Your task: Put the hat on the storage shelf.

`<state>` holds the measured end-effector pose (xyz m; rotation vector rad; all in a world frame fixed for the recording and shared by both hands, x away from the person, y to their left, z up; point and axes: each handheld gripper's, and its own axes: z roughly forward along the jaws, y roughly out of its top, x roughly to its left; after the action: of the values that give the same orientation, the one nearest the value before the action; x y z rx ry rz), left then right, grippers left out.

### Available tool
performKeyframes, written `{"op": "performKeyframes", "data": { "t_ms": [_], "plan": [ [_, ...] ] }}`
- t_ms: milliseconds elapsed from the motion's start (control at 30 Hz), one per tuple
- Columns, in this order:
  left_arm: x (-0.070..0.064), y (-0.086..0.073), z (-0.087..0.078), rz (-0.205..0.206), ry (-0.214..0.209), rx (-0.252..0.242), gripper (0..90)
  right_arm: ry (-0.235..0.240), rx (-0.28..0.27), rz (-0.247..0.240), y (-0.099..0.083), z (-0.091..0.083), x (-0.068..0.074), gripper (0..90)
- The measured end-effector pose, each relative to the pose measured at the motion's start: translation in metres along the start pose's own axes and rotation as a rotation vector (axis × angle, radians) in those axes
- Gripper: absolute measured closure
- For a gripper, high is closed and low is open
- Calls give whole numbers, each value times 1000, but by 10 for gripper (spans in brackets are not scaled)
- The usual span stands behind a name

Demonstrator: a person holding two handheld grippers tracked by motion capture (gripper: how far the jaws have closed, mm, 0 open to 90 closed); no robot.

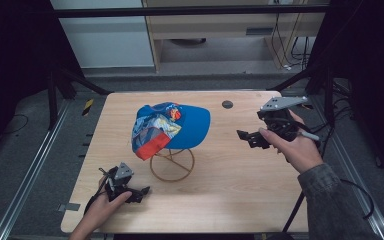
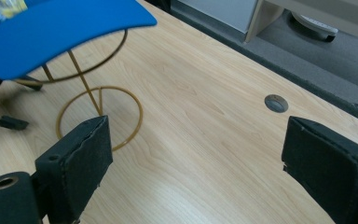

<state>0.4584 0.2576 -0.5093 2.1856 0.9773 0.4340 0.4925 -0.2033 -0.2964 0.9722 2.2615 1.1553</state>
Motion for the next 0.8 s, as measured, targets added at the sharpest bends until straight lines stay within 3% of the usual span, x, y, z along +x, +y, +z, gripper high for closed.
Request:
{"op": "performKeyframes", "data": {
  "t_ms": [800],
  "plan": [
    [0, 0, 0, 1, -2, 0, 0, -22, 40, 37, -81, 40, -6, 119]
  ]
}}
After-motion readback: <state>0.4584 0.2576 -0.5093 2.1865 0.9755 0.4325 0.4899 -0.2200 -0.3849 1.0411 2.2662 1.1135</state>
